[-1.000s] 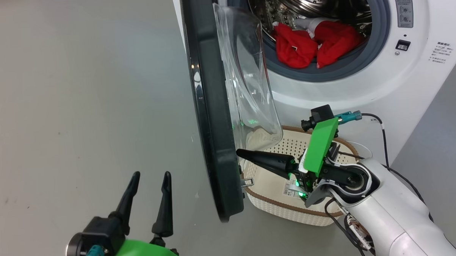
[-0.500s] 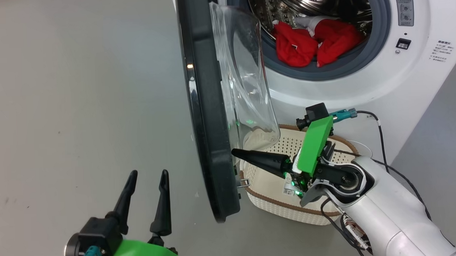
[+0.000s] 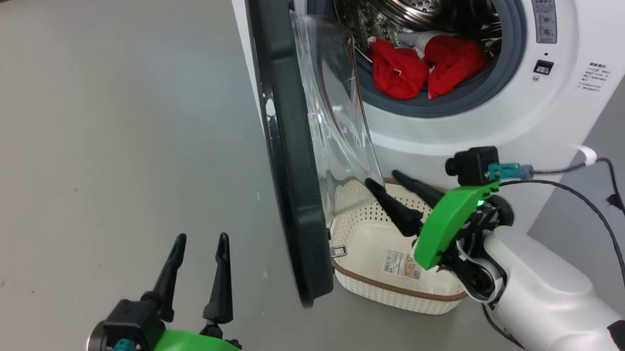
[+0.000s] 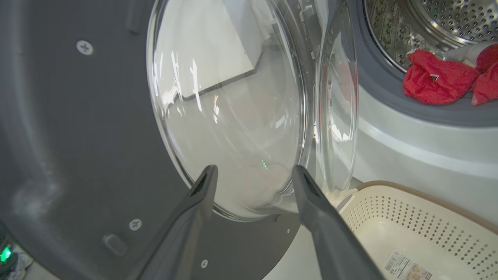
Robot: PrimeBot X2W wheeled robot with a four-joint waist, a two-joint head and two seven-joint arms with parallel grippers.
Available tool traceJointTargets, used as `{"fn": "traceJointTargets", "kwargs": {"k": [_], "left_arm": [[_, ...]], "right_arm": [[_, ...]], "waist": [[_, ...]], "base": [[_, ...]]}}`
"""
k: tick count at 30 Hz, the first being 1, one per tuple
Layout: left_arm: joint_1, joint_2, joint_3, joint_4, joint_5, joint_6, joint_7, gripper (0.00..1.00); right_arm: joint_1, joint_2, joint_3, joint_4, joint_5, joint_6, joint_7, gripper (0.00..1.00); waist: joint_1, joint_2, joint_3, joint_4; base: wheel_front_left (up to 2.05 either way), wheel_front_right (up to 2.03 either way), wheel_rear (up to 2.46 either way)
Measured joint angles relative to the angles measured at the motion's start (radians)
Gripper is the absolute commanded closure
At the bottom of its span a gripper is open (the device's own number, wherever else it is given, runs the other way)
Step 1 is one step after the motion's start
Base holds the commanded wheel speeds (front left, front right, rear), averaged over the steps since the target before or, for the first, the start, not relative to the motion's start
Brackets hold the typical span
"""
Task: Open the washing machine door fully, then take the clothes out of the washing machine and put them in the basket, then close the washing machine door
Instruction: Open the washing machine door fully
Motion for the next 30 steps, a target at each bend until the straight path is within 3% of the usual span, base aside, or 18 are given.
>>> {"fn": "traceJointTargets", "kwargs": {"k": [4, 8, 13, 16, 19, 23, 30], "left_arm": [[0.0, 0.0, 0.003, -0.001, 0.0, 0.0, -0.012, 0.0], [0.006, -0.001, 0.008, -0.003, 0.0, 0.009, -0.021, 0.0], [0.017, -0.005, 0.016, -0.002, 0.0, 0.009, -0.028, 0.0], [0.017, -0.009, 0.017, -0.002, 0.001, 0.009, -0.029, 0.0], [0.017, -0.013, 0.02, -0.001, 0.002, 0.009, -0.03, 0.0], [0.017, -0.018, 0.026, -0.002, 0.018, 0.009, -0.03, 0.0], [0.019, -0.024, 0.05, -0.023, 0.04, 0.008, -0.03, 0.0]], "right_arm": [[0.0, 0.018, -0.036, 0.106, -0.204, 0.0, -0.188, 0.0], [0.001, 0.057, -0.137, 0.145, -0.403, 0.0, -0.245, 0.0], [0.093, 0.099, -0.362, -0.036, -0.663, 0.0, -0.253, 0.0], [0.214, 0.117, -0.446, -0.141, -0.773, 0.0, -0.253, 0.0], [0.312, 0.129, -0.501, -0.252, -0.843, 0.001, -0.253, 0.0], [0.383, 0.131, -0.521, -0.361, -0.846, 0.001, -0.253, 0.0], [0.466, 0.134, -0.565, -0.421, -0.836, 0.001, -0.253, 0.0]], "waist": [[0.0, 0.0, -0.01, -0.005], [0.0, 0.0, -0.016, -0.011], [0.0, 0.0, -0.018, -0.015], [0.0, 0.0, -0.02, -0.015], [0.0, 0.0, -0.024, -0.017], [0.0, 0.0, -0.027, -0.022], [0.0, 0.0, -0.033, -0.032]], "base": [[0.0, 0.0, 0.0], [0.0, 0.0, 0.0], [0.0, 0.0, 0.0], [0.0, 0.0, 0.0], [0.0, 0.0, 0.0], [0.0, 0.0, 0.0], [0.0, 0.0, 0.0]]}}
